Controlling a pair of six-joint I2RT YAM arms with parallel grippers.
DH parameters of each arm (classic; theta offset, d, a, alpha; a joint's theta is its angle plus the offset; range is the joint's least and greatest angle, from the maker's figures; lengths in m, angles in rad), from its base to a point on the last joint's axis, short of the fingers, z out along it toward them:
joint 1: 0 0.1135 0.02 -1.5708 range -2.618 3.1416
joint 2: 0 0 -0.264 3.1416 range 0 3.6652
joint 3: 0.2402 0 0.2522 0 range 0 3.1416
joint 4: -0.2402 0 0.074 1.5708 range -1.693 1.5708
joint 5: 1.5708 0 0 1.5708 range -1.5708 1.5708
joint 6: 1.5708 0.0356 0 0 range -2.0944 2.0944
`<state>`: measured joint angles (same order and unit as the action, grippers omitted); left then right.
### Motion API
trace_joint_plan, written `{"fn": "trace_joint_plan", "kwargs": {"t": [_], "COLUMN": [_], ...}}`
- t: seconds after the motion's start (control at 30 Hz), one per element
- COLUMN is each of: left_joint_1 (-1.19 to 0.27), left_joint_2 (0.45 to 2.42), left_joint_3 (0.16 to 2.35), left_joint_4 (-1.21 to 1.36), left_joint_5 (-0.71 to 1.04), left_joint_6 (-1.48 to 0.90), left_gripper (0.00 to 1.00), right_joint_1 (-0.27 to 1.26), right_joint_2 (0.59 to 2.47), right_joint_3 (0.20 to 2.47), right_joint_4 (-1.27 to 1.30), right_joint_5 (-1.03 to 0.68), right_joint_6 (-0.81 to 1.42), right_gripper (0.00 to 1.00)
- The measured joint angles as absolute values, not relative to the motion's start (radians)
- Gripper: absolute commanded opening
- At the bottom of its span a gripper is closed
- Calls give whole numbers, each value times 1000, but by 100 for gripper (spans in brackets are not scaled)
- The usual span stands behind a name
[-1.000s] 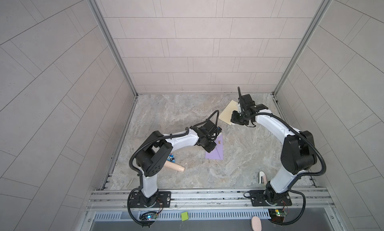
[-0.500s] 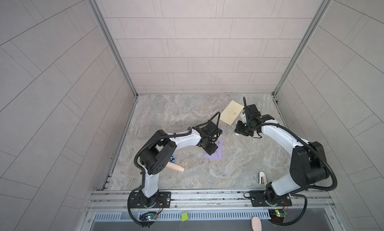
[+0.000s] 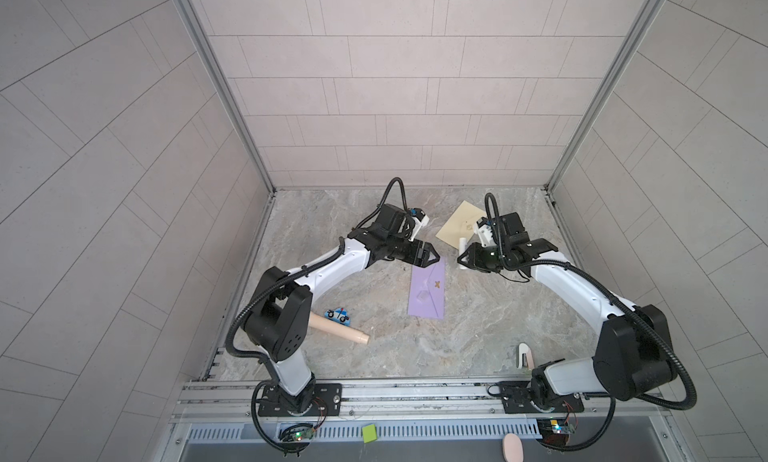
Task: Place the letter into the envelope and seal it
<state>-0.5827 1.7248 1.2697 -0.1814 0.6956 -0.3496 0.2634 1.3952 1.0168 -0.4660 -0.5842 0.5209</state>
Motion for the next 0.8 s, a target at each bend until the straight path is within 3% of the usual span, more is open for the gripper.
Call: {"fn": "trace_joint_plan", "kwargs": {"t": [0.23,0.33,0.47,0.67,0.73,0.8], "left_joint_1": [-556,-556,-556,-556,-555,-555], "left_joint_2": [1757,1758,1766,1781,1780,1780], "left_joint_3": [1266,1266,1264,1263,1262,1262], "left_joint_4": [13,35,39,40,30,23], "left_joint_5": [868,891,892,888,886,870], "left_joint_6": [-572,-604,-624,-634,-628,-628], "left_gripper": [82,76,55,12,6,0], "right_joint_1": [353,377,405,429,432,432], "right_joint_2": [1396,1403,1425,1463,1471,1476], "right_joint_3": [1047,1072,1102,1129,1130,1131], "right_joint_4": [-450,-443,-424,-414,-411,-409], "right_joint_5": [-676,-688,-699,-706,-698,-696], "right_joint_6": [486,482,480,475,472,473], "right_gripper": [14,14,14,13,13,22]}}
